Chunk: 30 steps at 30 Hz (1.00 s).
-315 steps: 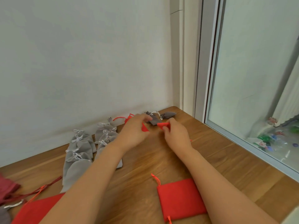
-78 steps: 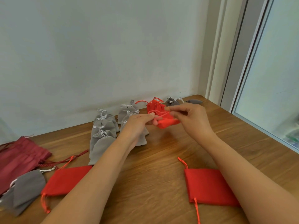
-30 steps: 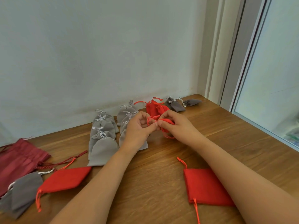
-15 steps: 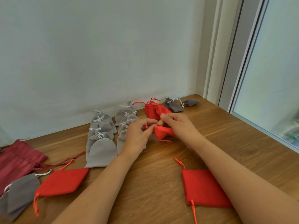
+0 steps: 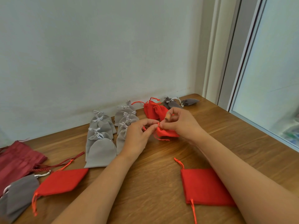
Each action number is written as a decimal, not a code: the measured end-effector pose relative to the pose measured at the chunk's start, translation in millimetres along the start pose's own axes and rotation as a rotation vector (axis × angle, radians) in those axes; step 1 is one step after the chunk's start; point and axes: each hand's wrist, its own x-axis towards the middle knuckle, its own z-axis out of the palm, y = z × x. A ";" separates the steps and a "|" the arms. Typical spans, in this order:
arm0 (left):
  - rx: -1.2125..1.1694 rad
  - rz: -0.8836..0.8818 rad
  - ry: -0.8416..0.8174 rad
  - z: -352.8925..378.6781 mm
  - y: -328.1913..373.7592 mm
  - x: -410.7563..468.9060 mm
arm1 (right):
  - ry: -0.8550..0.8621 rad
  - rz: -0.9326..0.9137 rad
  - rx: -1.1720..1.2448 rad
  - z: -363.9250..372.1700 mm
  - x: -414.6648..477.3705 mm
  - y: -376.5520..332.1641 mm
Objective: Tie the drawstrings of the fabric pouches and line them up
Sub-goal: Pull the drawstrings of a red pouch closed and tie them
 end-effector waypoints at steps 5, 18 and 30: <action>0.126 0.007 -0.141 1.7 -2.0 -0.4 | 0.144 0.000 -0.072 -5.2 4.7 1.9; 0.071 -0.016 -0.214 1.1 -0.6 -3.0 | 0.174 0.006 -0.065 -8.0 1.4 -4.1; -0.105 -0.081 -0.265 -0.9 -0.8 0.3 | 0.189 -0.257 -0.467 -13.9 2.0 -2.3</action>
